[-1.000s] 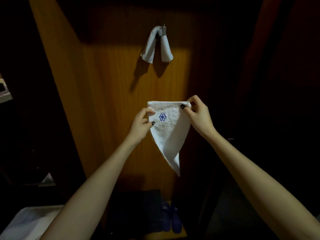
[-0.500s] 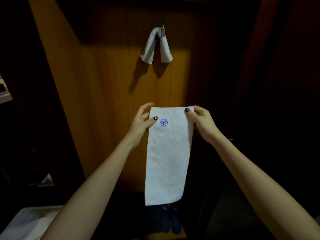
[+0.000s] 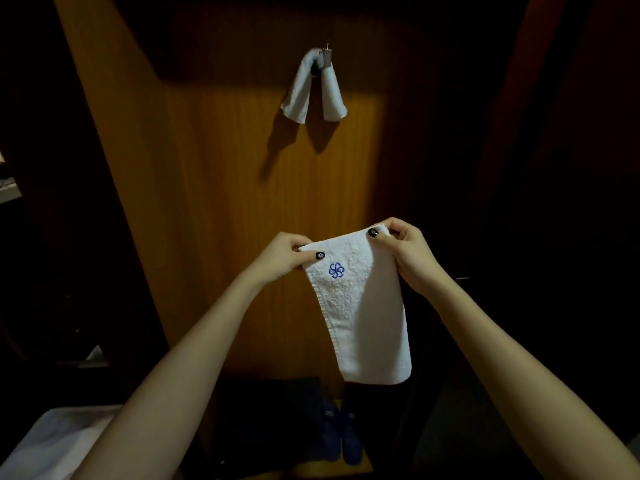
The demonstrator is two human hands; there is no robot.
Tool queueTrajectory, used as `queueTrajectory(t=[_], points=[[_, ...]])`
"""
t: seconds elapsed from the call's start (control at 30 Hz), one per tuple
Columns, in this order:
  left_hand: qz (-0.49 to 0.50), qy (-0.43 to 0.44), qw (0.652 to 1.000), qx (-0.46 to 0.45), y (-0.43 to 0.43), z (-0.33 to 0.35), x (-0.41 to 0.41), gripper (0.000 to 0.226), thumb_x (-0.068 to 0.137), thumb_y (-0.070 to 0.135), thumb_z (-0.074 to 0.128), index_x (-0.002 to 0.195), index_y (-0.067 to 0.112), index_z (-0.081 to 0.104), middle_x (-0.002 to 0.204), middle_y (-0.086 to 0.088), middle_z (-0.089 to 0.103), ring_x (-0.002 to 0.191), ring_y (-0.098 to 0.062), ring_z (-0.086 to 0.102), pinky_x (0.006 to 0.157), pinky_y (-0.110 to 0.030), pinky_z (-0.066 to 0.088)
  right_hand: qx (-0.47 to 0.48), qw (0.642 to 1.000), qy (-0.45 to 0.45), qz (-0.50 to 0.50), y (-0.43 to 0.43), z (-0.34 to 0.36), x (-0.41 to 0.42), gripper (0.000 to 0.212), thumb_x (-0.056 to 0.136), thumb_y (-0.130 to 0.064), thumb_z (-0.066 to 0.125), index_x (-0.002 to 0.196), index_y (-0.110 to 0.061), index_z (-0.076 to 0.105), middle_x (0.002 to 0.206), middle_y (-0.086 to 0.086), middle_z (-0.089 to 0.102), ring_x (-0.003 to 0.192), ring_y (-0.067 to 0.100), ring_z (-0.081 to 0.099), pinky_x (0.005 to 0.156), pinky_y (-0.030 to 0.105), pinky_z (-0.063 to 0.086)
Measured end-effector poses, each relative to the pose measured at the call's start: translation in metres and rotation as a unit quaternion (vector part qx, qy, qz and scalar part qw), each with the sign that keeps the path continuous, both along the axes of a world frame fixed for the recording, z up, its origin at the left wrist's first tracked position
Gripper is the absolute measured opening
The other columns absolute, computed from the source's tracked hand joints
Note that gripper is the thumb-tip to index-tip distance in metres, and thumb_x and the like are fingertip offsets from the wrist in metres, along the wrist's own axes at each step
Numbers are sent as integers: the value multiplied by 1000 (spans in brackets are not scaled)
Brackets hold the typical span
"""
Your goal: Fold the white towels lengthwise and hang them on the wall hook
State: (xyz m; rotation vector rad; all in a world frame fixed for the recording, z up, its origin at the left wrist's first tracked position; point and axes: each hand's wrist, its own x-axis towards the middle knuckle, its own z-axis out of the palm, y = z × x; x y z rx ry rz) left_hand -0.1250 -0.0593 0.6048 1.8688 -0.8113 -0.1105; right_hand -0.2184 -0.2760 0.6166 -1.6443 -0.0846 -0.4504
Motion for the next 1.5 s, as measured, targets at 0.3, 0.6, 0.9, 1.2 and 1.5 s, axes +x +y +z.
queueTrajectory(t=[0.3, 0.6, 0.9, 1.2, 1.5], points=[[41, 123, 972, -199, 0, -7, 0, 3, 87, 11, 66, 86, 13, 68, 57, 7, 53, 43, 1, 41, 41, -11, 30, 108, 977, 41, 179, 0, -2, -14, 8, 89, -10, 59, 84, -10, 53, 64, -7, 59, 58, 8, 58, 53, 18, 46], [-120, 218, 933, -258, -9, 9, -23, 17, 82, 24, 62, 90, 19, 77, 78, 5, 69, 72, -4, 61, 67, -16, 49, 17, 985, 8, 173, 18, 13, -20, 12, 80, -15, 70, 90, -10, 71, 93, 5, 71, 86, 18, 67, 75, 26, 54], [-144, 238, 933, -229, -7, 20, -30, 20, 80, 21, 65, 99, 14, 63, 87, 1, 71, 79, -9, 65, 64, -19, 52, -11, 992, -55, 116, 35, 18, -16, 8, 81, -12, 72, 89, -10, 72, 89, 4, 72, 84, 17, 68, 76, 27, 54], [-191, 242, 922, -235, 2, 19, -30, 47, 88, 48, 52, 119, 16, 67, 126, -9, 64, 120, -20, 58, 90, -25, 51, -8, 999, -47, 10, 46, 12, -8, 15, 82, -6, 74, 89, 5, 67, 90, 14, 69, 82, 24, 65, 74, 35, 52], [-6, 34, 974, -222, -9, 17, -38, 40, 81, -1, 71, 107, 25, 55, 98, 2, 69, 82, -4, 67, 70, -19, 51, -68, 995, -66, -31, 53, 18, 0, 15, 81, -9, 76, 76, -3, 63, 79, 9, 65, 76, 10, 60, 70, 23, 46]])
